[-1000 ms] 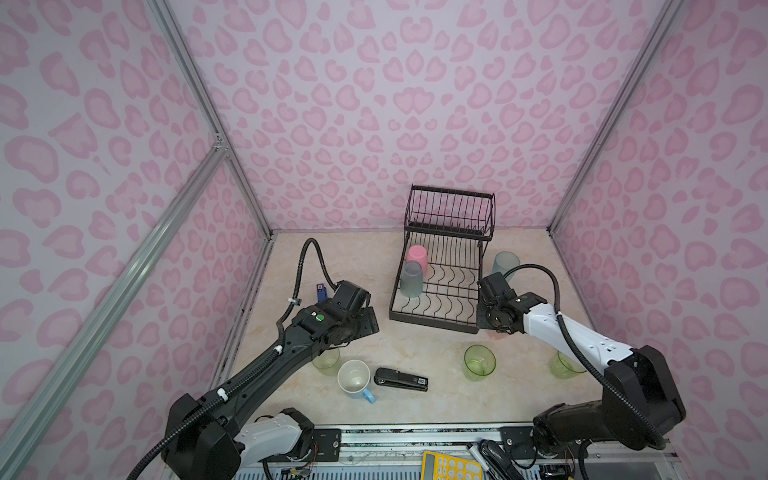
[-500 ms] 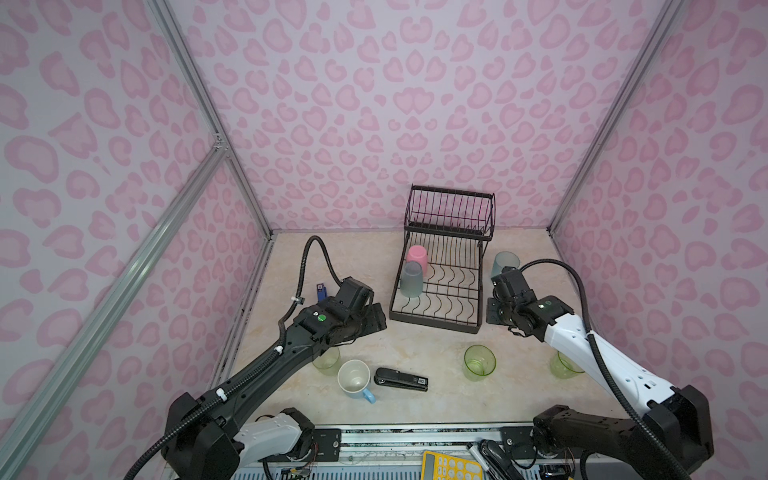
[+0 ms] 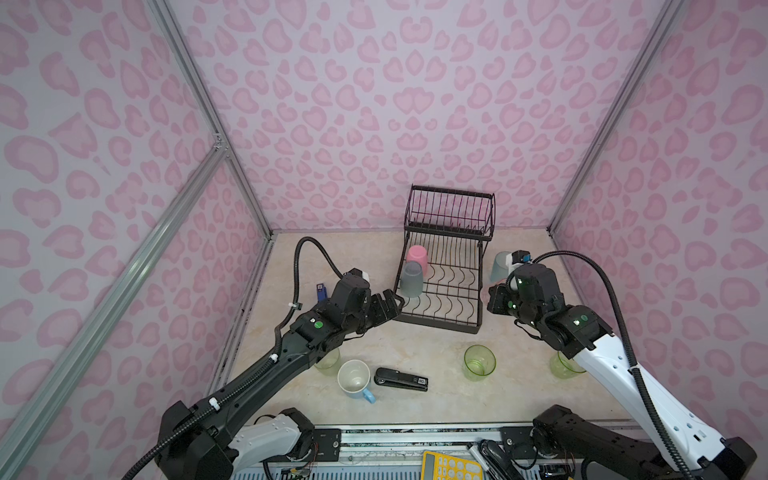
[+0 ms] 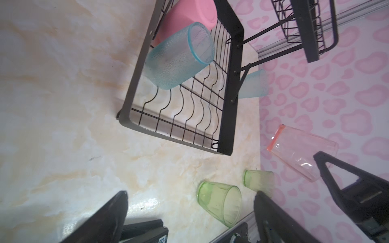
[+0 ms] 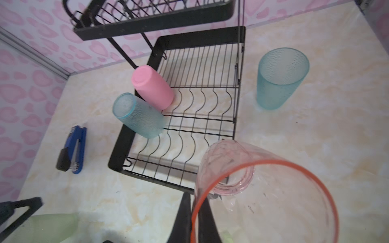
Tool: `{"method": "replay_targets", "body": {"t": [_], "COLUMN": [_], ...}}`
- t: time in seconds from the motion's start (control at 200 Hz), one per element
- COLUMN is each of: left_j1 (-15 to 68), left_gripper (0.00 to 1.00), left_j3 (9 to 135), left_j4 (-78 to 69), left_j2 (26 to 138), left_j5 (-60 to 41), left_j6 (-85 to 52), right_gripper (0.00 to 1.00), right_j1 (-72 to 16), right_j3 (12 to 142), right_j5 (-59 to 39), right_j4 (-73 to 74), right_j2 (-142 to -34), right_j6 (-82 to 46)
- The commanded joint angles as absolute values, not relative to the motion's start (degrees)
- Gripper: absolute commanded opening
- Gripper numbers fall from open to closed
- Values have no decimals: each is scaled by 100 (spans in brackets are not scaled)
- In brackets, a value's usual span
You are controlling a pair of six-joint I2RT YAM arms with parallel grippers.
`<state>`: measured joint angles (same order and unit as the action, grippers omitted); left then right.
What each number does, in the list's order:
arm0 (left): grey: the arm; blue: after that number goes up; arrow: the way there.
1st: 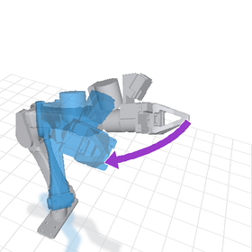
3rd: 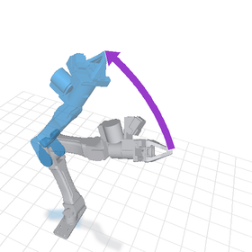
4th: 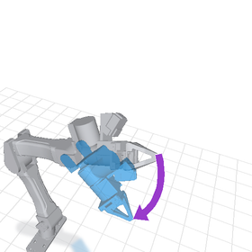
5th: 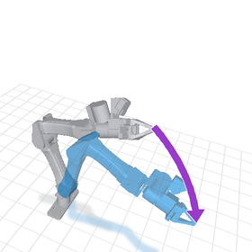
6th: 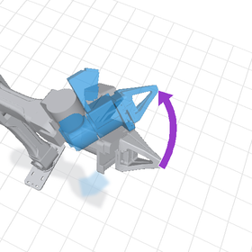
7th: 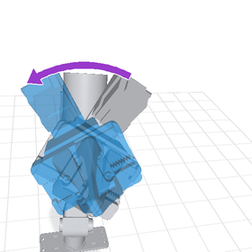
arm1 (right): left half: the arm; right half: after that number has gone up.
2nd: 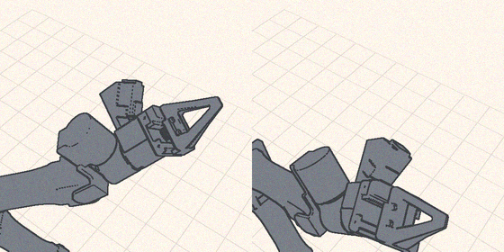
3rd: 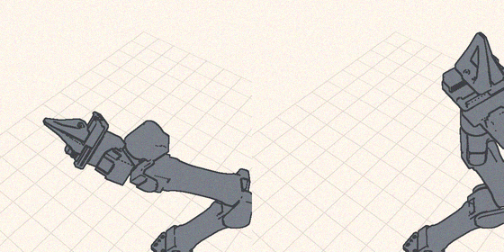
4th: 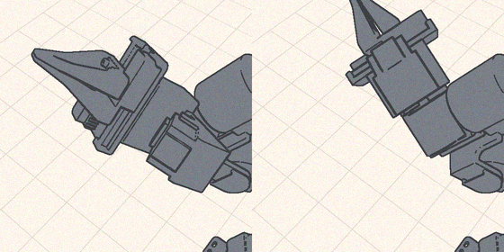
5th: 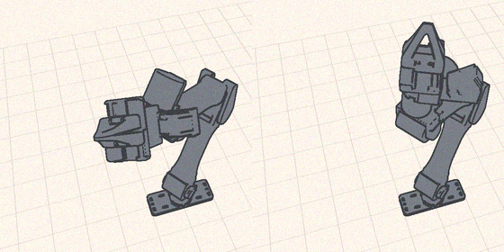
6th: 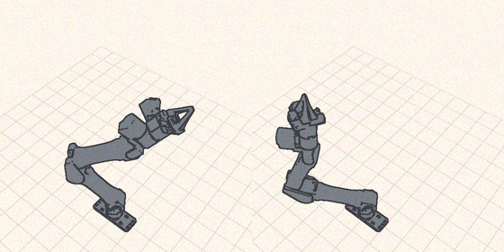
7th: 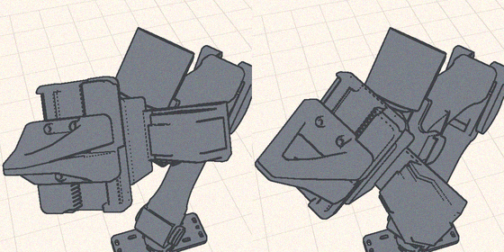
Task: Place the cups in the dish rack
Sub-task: 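Lift the clear pink-rimmed cup with the right gripper toward the left gripper, then grasp the clear cup with the left gripper while the right gripper holds it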
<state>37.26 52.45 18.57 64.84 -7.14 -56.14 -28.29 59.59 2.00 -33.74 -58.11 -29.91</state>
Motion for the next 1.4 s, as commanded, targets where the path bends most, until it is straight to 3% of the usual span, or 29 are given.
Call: {"method": "replay_targets", "body": {"t": [0.0, 0.56, 0.955, 1.395], "left_j1": [3744, 3783, 4141, 4379], "left_gripper": [96, 98, 97, 95], "left_j3": [5104, 4734, 4749, 5440], "left_j4": [765, -1876, -3789, -4344], "left_j2": [6326, 6625, 7429, 8454], "left_j5": [-896, -955, -467, -551], "left_j6": [-6171, -8706, -9816, -9889], "right_gripper": [0, 0, 0, 0], "right_j1": [-3004, -3331, -3096, -2837], "right_j3": [5855, 4948, 4527, 4398], "right_j5": [-328, -1313, -1779, -2135], "right_j4": [-2362, 1123, 2431, 2914], "right_j2": [-5709, -5557, -5784, -6045], "right_j6": [-3400, -5082, -6258, -6898]}}
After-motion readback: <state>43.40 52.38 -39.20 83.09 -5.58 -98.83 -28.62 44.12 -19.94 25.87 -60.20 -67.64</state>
